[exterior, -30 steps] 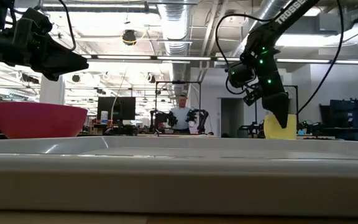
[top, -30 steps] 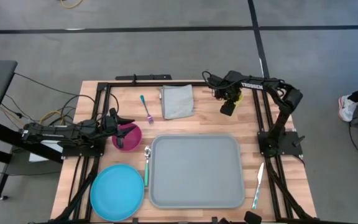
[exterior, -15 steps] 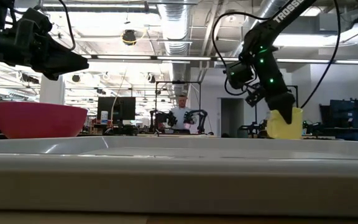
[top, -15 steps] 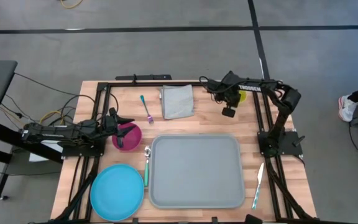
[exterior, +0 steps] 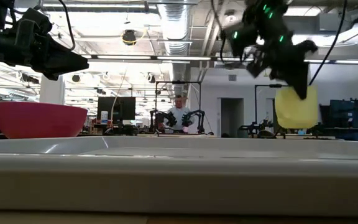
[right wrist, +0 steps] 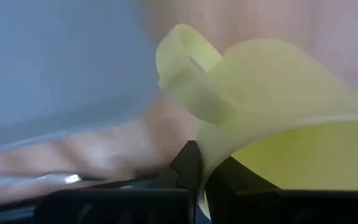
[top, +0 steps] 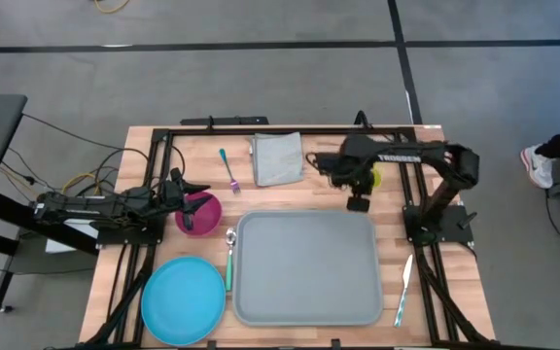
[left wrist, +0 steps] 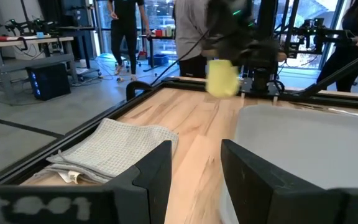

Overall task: Set up tray
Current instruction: Put the yellow mug in the top right corner of the gray tray

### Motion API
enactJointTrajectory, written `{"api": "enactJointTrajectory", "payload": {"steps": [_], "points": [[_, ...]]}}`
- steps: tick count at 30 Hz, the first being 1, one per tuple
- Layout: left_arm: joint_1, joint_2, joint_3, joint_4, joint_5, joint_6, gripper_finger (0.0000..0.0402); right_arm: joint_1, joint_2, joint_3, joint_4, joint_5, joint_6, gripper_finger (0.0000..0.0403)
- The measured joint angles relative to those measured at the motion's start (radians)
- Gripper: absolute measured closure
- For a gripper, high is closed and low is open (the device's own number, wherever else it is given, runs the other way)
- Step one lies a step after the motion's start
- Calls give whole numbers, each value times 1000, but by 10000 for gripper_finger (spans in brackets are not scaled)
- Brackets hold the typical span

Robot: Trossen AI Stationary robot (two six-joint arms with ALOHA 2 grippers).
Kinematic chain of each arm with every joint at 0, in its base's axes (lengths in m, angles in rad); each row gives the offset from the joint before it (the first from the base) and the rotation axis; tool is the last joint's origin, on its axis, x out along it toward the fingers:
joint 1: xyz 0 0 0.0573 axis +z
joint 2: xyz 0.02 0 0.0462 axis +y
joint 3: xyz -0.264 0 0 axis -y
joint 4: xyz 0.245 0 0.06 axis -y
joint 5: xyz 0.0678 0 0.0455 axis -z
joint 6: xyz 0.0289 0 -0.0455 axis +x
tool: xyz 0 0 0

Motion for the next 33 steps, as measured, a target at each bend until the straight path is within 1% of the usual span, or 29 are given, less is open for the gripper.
{"api": "enactJointTrajectory", "payload": {"steps": [2,5,7,9,11,13,16,18,22,26,28,31,33], "points": [[0,0,0,0,0,0,274,68,-41,1,6,-31,40,396],[0,0,0,0,0,0,274,165,-89,1,11,-50,164,397],[0,0,0,0,0,0,274,234,-113,1,34,-82,233,399],[0,0,0,0,0,0,274,307,-120,1,58,-84,298,400],[0,0,0,0,0,-1,274,374,-107,1,70,-88,343,399],[0,0,0,0,0,-1,274,436,-81,1,90,-116,360,398],[0,0,0,0,0,-1,274,512,-19,1,129,-185,346,398],[0,0,0,0,0,-1,274,553,18,1,161,-186,334,398],[0,0,0,0,0,-1,274,597,81,1,224,-168,332,398],[0,0,0,1,1,-11,274,601,123,1,231,-148,330,395],[0,0,0,1,1,-11,274,599,126,1,211,-131,330,390],[0,0,0,1,1,-12,274,587,124,1,208,-76,338,378],[0,0,0,1,1,-12,274,578,114,1,200,-67,346,367]]}}
